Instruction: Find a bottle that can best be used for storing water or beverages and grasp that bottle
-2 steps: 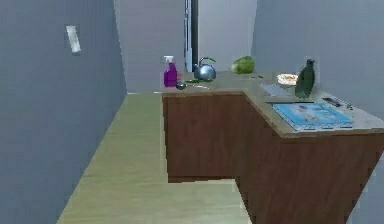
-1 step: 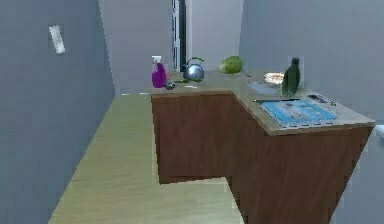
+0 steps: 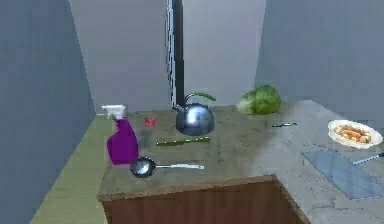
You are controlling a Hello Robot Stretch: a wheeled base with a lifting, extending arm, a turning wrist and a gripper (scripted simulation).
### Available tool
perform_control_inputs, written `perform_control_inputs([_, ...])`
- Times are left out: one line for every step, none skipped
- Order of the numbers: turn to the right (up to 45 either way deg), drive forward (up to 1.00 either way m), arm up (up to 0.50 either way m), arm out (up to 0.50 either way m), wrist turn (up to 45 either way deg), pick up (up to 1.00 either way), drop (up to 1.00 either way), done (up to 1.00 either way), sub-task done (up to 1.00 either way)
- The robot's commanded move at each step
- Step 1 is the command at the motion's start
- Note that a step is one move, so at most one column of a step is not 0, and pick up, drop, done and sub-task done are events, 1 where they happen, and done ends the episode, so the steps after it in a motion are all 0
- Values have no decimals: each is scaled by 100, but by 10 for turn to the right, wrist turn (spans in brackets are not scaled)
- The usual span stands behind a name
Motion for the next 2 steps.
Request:
perform_control_inputs([-330,0,0,0,0,0,0,0,0])
perform_control_inputs([0,0,50,0,0,0,0,0,0])
